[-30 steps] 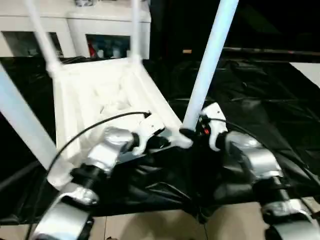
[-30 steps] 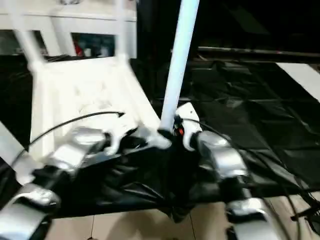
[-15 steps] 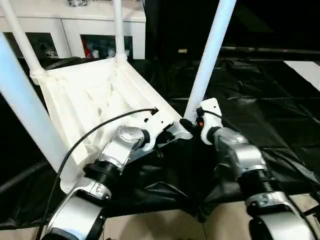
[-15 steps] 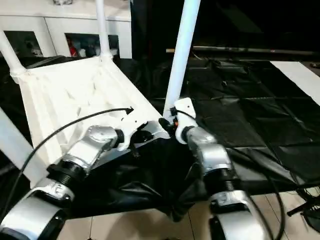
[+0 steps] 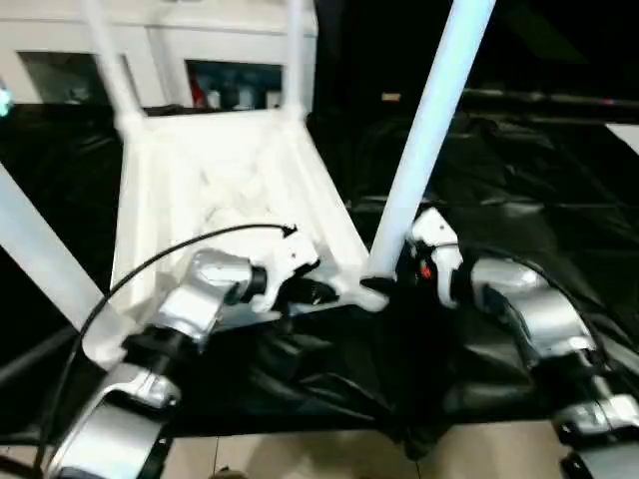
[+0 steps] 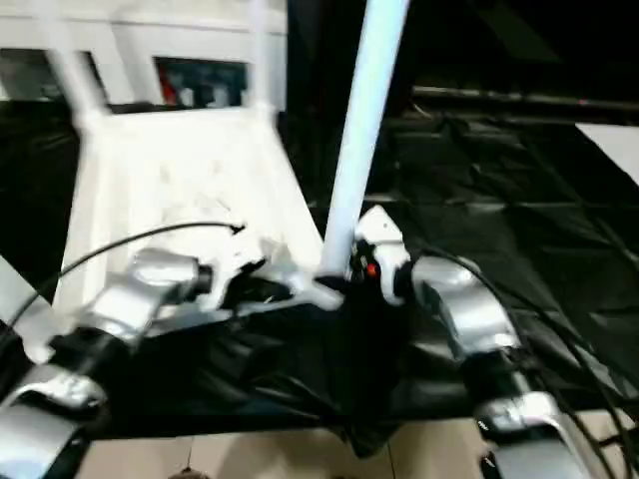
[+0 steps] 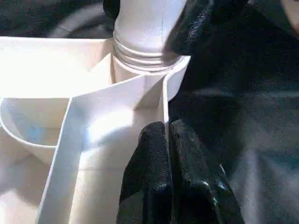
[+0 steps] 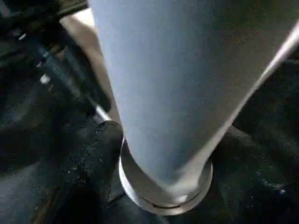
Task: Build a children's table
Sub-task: Rotate leg to tighten
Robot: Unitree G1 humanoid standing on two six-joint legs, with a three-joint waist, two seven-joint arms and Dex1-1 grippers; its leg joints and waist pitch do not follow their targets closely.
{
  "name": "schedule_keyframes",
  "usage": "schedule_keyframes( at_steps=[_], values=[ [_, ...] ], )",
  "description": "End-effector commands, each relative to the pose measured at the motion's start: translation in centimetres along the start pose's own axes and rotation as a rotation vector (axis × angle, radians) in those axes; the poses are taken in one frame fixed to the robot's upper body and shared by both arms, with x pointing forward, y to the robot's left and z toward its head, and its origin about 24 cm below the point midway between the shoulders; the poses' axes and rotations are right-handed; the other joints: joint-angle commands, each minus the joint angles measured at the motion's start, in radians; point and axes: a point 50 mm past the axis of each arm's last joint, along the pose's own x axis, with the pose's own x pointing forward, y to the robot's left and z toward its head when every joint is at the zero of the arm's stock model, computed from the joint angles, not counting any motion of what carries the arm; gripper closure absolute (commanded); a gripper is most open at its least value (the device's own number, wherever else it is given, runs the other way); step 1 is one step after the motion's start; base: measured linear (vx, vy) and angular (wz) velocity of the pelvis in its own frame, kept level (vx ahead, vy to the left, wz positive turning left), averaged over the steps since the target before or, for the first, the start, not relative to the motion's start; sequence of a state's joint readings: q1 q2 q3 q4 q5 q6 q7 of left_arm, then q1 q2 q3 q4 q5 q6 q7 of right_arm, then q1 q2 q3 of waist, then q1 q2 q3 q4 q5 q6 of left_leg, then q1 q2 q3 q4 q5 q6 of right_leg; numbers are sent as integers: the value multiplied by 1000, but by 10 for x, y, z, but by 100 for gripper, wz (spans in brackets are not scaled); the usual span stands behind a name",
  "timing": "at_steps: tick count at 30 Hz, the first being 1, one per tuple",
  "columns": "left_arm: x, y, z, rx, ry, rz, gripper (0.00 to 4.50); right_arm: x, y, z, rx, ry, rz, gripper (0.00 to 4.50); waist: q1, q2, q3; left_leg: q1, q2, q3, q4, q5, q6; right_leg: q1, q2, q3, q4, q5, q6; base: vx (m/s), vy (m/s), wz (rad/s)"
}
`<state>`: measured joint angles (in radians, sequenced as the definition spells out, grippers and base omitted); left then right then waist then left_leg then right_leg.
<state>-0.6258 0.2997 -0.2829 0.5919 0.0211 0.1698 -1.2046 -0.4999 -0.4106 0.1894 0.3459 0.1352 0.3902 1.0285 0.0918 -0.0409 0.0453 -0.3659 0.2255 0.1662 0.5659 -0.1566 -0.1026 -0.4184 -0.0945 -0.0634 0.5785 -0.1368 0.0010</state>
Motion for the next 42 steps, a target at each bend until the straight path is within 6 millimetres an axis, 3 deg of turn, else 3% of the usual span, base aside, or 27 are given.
schedule_keyframes(
  at_steps=[1,5,6,12,21,25,30,31,37,42],
  values=[
    [14,-14,14,57,-55,-142,450,2,9,1,-10,6,77,143,-1,6,-61,14,0,17,-65,-322,22,53,-28,26,-59,-300,-194,0,0,0],
    [9,-15,13,52,-65,-169,450,-4,15,0,-14,8,133,143,2,3,-64,11,1,16,-65,-308,21,53,-29,27,-56,-290,-186,0,0,0],
    [8,-15,13,52,-66,-169,450,-4,15,-1,-14,8,137,167,2,3,-64,10,0,16,-64,-305,21,53,-29,27,-56,-288,-186,0,0,0],
    [8,-15,14,50,-70,-175,450,-4,17,-2,-9,8,147,212,3,3,-66,10,-1,17,-62,-279,20,55,-28,27,-52,-252,-195,0,0,0],
    [8,-16,13,48,-72,-171,450,-3,21,-4,7,14,174,236,7,1,-66,10,0,17,-62,-273,23,55,-29,27,-52,-264,-190,0,0,0],
    [12,-7,11,28,-63,-27,450,7,16,-12,35,-3,48,237,6,-5,-64,9,-1,17,-62,-276,20,53,-31,27,-55,-298,-175,0,0,0],
    [21,-1,12,-7,-57,85,450,22,5,-21,113,-8,-175,243,-12,-7,-56,10,-7,12,-65,-356,-7,43,-33,21,-77,-496,-112,0,0,0],
    [29,0,14,-19,-50,130,450,32,2,-22,181,-31,-270,243,-22,-10,-57,8,-12,6,-66,-375,-19,45,-34,12,-85,-573,-77,0,0,0],
    [63,-8,28,-55,-56,193,450,67,5,-13,300,-58,-456,244,-49,-8,-53,17,-18,1,-61,-435,-18,33,-29,1,-107,-656,-39,0,0,0],
    [84,-17,38,-43,-45,194,450,92,18,7,291,-100,-429,244,-63,-6,-53,25,-21,-4,-60,-493,-7,28,-25,-11,-123,-673,-20,0,0,0]
  ],
)
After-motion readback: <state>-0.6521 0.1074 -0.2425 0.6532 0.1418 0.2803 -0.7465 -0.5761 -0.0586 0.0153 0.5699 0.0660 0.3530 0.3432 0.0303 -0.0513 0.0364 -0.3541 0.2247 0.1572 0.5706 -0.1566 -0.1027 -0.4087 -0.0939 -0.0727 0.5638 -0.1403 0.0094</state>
